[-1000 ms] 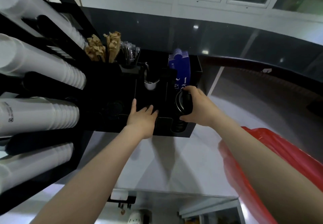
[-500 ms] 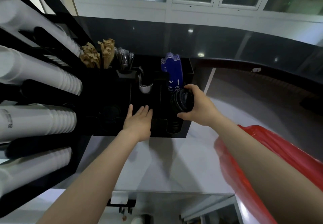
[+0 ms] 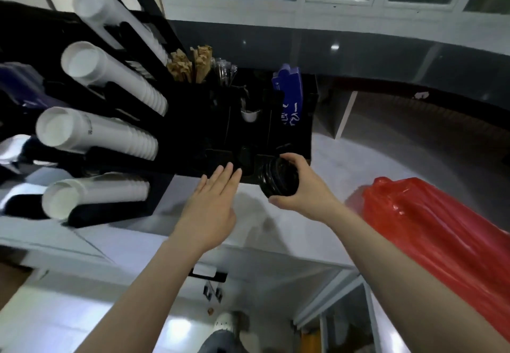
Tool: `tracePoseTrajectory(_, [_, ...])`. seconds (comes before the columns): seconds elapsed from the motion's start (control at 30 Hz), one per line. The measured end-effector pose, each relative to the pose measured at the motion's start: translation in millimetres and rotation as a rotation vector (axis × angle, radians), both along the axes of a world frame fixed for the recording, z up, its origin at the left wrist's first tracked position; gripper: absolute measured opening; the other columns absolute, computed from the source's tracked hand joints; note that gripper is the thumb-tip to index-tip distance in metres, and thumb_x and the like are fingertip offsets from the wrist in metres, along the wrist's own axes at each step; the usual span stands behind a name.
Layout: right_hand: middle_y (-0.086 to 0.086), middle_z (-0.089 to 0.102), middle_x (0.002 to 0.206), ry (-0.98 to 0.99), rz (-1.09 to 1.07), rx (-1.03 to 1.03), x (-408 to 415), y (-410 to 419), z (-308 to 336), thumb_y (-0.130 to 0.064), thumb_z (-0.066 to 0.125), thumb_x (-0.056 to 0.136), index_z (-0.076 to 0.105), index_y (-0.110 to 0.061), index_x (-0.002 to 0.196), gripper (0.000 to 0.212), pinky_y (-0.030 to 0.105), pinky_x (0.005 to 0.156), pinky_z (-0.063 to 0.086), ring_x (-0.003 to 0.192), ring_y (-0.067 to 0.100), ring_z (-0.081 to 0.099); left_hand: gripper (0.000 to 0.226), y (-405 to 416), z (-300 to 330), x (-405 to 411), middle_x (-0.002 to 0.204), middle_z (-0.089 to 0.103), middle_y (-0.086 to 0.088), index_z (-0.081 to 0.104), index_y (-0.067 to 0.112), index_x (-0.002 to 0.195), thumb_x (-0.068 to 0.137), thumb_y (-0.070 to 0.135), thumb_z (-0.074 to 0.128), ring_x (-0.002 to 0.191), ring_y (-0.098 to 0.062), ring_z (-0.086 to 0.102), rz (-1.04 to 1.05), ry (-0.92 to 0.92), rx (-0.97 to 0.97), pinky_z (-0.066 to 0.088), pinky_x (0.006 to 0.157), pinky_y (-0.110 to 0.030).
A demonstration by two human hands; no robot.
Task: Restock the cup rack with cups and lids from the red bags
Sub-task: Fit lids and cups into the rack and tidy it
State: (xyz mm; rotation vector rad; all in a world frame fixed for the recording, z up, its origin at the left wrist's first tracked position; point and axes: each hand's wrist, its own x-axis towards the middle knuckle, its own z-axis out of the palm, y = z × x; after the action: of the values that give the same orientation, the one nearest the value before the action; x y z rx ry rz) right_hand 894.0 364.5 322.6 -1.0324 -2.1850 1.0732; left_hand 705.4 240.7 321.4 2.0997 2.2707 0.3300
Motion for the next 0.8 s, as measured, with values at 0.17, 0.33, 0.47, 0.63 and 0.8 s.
tracePoseTrajectory(0.17, [-0.020, 0.048, 0.120, 0.112, 0.138, -0.029, -26, -49, 13, -0.023, 0.085, 0.067, 0.037, -0.029, 0.135, 0.083, 0.013, 0.090, 0.038, 0.111, -0.005, 0.049, 0.071, -63, 23, -2, 0.158, -0.003, 0.005, 0.001, 0.022, 0.151, 0.092, 0.021, 0.041, 0.144, -0.010, -0.009, 0.018, 0.033, 0.137, -0.011, 0.114, -0.028])
tracePoseTrajectory(0.33, [-0.012, 0.043, 0.132, 0.140, 0.293, 0.088, -58, -90, 55, -0.026, 0.084, 0.068, 0.030, -0.045, 0.141, 0.092, 0.017, 0.101, 0.036, 0.124, 0.002, 0.042, 0.070, -107, 54, -18, 0.153, 0.008, 0.014, 0.004, 0.027, 0.145, 0.092, 0.007, 0.046, 0.140, -0.001, -0.010, -0.012, -0.167, 0.256, -0.012, 0.113, -0.018])
tracePoseTrajectory(0.47, [-0.014, 0.037, 0.136, 0.136, 0.363, 0.149, -99, -131, 79, -0.032, 0.088, 0.063, 0.027, -0.054, 0.137, 0.098, 0.019, 0.105, 0.032, 0.129, 0.000, 0.035, 0.069, -152, 70, -50, 0.145, 0.010, 0.032, 0.014, 0.028, 0.146, 0.091, 0.000, 0.045, 0.137, 0.015, -0.005, -0.017, -0.366, 0.366, -0.003, 0.111, -0.008])
tracePoseTrajectory(0.63, [-0.015, 0.036, 0.134, 0.173, 0.376, 0.230, -185, -201, 90, -0.029, 0.087, 0.062, 0.031, -0.035, 0.140, 0.097, 0.029, 0.108, 0.035, 0.129, 0.007, 0.036, 0.072, -224, 81, -118, 0.137, 0.010, 0.042, 0.016, 0.033, 0.147, 0.091, -0.002, 0.044, 0.136, 0.019, 0.000, 0.017, -0.418, 0.399, 0.005, 0.102, 0.003])
tracePoseTrajectory(0.8, [-0.004, 0.034, 0.134, 0.184, 0.348, 0.308, -273, -275, 88, -0.020, 0.071, 0.064, 0.031, -0.027, 0.138, 0.085, 0.036, 0.108, 0.035, 0.127, 0.013, 0.034, 0.072, -298, 85, -198, 0.138, 0.014, 0.040, 0.021, 0.030, 0.148, 0.089, -0.003, 0.047, 0.140, 0.012, 0.005, 0.054, -0.407, 0.388, 0.007, 0.101, 0.004])
